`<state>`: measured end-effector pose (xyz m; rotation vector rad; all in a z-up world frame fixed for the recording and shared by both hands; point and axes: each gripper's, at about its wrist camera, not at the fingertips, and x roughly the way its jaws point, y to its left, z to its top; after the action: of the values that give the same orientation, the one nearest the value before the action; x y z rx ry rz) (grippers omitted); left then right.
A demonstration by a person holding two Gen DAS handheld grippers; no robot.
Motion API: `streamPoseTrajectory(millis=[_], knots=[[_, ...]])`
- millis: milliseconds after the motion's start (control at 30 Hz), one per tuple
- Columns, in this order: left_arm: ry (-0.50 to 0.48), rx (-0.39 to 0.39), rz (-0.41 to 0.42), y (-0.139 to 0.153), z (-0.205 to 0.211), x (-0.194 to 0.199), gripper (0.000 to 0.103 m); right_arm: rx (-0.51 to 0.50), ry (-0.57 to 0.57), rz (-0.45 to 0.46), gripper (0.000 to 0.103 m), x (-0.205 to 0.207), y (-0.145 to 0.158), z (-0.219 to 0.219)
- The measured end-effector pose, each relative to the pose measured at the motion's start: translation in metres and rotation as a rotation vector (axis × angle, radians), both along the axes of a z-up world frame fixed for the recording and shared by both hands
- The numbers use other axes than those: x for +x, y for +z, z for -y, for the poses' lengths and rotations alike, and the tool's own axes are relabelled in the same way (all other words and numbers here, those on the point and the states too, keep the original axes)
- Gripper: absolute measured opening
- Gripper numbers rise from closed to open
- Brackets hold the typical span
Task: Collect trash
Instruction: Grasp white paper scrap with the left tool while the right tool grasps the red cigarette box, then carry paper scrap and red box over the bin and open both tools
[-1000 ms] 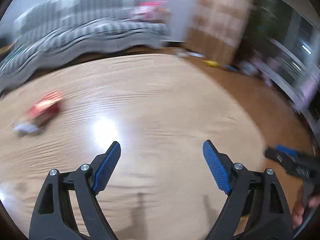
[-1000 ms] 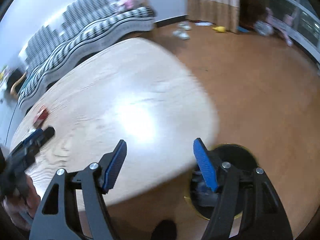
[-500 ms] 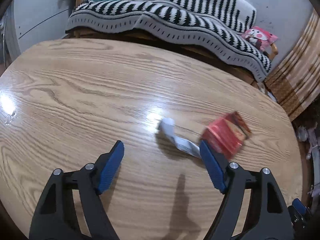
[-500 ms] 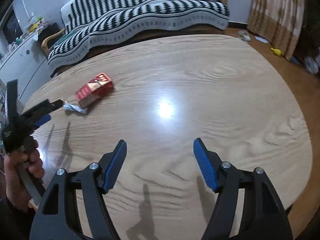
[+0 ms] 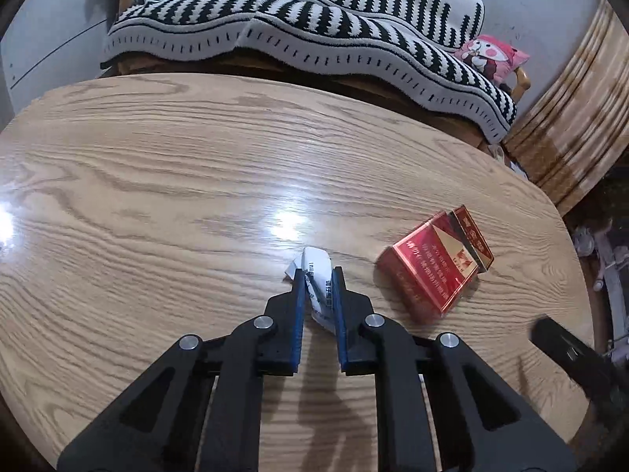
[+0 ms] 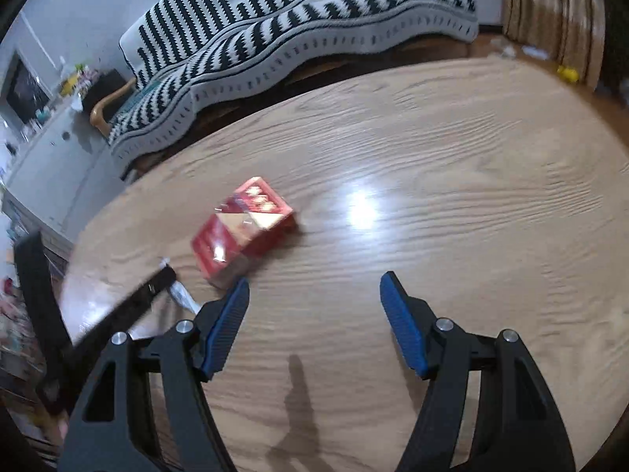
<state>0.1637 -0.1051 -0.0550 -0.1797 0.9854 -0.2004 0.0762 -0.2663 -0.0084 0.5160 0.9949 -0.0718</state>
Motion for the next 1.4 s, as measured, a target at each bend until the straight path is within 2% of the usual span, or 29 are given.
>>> streamPoseTrajectory(millis=[100, 167, 400, 500, 633, 700, 767, 867, 1067, 1267, 1400], knots=[[0.004, 0.0, 0.004, 0.007, -0.017, -0.008, 0.012, 0.057, -0.002, -0.021, 0.073, 0.023, -0.01, -0.015], [0.016, 0.005, 0.01, 0.011, -0.027, -0.013, 0.012, 0.084, -0.013, -0.039, 0.083, 0.034, -0.016, -0.023], [0.022, 0.007, 0.024, 0.02, -0.051, -0.023, 0.012, 0.088, -0.042, -0.072, 0.091, 0.084, -0.022, -0.054], [0.028, 0.0, 0.014, 0.016, -0.058, -0.022, 0.012, 0.018, -0.027, -0.078, 0.092, 0.101, -0.023, -0.073], [0.027, 0.005, 0.008, 0.014, -0.063, -0.019, 0.012, -0.185, 0.038, -0.1, 0.092, 0.114, -0.026, -0.101], [0.026, 0.002, 0.012, 0.014, -0.065, -0.018, 0.012, -0.259, 0.055, -0.094, 0.081, 0.112, -0.028, -0.108], [0.026, -0.006, 0.013, 0.015, -0.065, -0.019, 0.012, -0.258, 0.067, -0.075, 0.073, 0.104, -0.027, -0.107], [0.018, -0.005, 0.019, 0.016, -0.063, -0.021, 0.012, -0.24, 0.091, -0.067, 0.067, 0.089, -0.022, -0.098], [-0.04, -0.006, 0.036, 0.025, -0.038, -0.034, 0.012, -0.233, 0.081, -0.043, 0.063, 0.031, 0.006, -0.063], [-0.179, -0.023, 0.057, 0.039, 0.016, -0.066, 0.012, -0.279, 0.001, 0.007, 0.063, -0.054, 0.044, -0.005], [-0.293, -0.044, 0.096, 0.056, 0.07, -0.098, 0.012, -0.304, -0.084, 0.026, 0.063, -0.119, 0.06, 0.045]])
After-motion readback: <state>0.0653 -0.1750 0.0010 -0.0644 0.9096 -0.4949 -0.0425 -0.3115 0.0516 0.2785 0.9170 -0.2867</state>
